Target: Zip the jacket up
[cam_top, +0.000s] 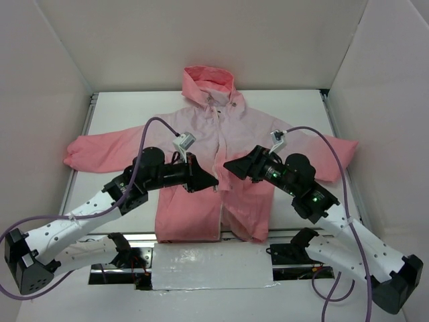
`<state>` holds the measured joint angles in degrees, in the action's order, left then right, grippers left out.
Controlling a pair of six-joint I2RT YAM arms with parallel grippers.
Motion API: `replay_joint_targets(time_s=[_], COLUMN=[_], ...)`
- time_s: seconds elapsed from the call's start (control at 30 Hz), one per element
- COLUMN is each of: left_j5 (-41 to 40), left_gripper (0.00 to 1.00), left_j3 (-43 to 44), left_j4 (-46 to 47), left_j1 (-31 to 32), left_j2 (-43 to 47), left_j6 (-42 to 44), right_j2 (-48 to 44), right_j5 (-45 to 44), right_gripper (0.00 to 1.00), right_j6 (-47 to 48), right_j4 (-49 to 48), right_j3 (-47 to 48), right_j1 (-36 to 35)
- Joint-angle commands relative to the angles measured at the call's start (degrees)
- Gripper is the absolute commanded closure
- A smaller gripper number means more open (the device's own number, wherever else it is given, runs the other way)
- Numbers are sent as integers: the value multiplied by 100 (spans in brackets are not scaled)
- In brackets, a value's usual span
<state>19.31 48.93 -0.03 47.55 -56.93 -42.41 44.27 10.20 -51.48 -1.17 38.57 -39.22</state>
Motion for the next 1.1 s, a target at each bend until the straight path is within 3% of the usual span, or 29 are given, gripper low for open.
replay_joint_targets(time_s=[0.0,0.2,0.57,0.8,1.07], left_j5=[248,547,890,697,442], left_gripper=[100,100,100,100,100], left_j3=[398,635,908,838,873], left_j4=[-154,-260,-182,-128,-129], left_j1=[-105,-185,-185,-185,-185], left_j2=[76,-152,-416,-407,-521], left_j6=[14,-21,-136,-188,-197], right_j2=[-454,-349,-50,-164,-402], right_j5=[430,1274,1020,1054,1239], right_gripper=[20,43,43,52,52], right_j6=[901,834,341,280,-10], right_j4=[1029,1304,1224,1295,1075], right_j3=[511,696,591,407,90], right_j1=[231,-6,-393,-393,-402])
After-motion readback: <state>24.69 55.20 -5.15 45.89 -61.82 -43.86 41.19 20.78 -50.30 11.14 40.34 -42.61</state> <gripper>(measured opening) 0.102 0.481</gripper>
